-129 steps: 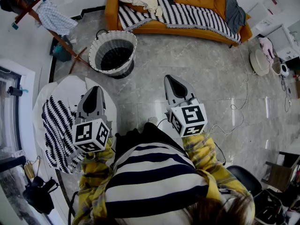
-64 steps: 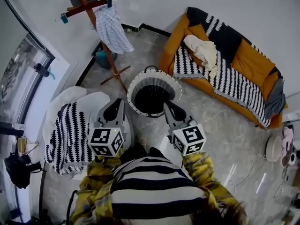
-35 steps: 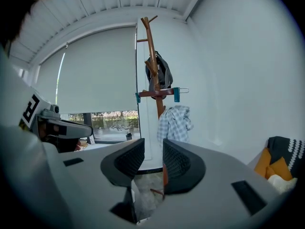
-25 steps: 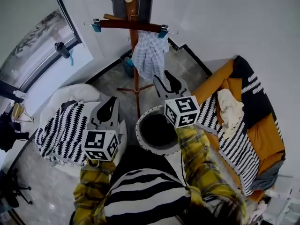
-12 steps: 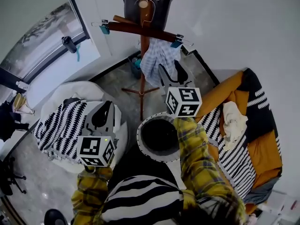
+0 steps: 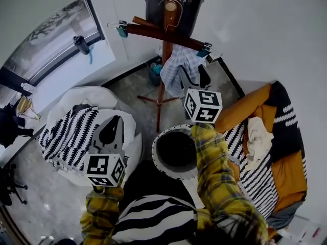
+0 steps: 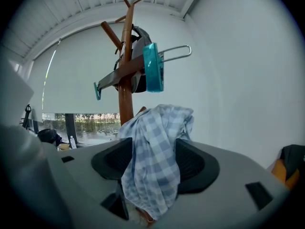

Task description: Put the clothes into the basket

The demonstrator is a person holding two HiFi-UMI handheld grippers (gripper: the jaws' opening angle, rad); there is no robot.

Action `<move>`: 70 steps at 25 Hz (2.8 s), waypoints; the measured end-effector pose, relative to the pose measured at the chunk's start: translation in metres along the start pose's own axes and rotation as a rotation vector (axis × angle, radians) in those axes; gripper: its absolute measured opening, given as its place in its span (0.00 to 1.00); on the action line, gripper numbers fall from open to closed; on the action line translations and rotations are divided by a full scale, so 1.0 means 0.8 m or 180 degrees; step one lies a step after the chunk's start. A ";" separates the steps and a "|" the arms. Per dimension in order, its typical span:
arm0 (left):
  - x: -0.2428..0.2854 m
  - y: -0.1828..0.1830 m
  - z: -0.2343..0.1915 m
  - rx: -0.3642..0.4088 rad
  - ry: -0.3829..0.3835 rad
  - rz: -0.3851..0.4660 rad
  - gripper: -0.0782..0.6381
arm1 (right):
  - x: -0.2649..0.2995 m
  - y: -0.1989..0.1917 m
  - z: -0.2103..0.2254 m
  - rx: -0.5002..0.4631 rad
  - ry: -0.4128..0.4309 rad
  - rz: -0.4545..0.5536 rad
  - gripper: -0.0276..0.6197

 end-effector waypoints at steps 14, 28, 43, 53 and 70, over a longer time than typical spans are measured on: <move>-0.014 -0.006 -0.015 -0.0007 0.0120 -0.0020 0.16 | 0.001 -0.001 0.000 -0.0343 -0.0249 0.0030 0.16; -0.015 0.008 0.011 0.0072 -0.0063 0.0034 0.16 | -0.057 0.034 0.058 -0.0220 -0.0650 0.0337 0.15; -0.028 0.012 0.068 0.0190 -0.0547 0.0147 0.16 | -0.187 0.037 0.096 -0.0380 -0.1033 0.0397 0.15; -0.042 0.006 0.112 0.0265 -0.0923 0.0182 0.16 | -0.288 0.020 0.092 -0.0405 -0.1216 0.0368 0.15; -0.036 -0.054 0.187 0.0351 -0.1495 -0.0129 0.16 | -0.395 -0.106 0.058 -0.0088 -0.1325 -0.0215 0.15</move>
Point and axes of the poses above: the fingertips, and each gripper's own axes: x forward along the fingers, z to its right, y out of its top, the point moved 1 cm from there along -x, backward along the fingers, and after that the axes turned 4 degrees about -y, right-handed, at the moved point
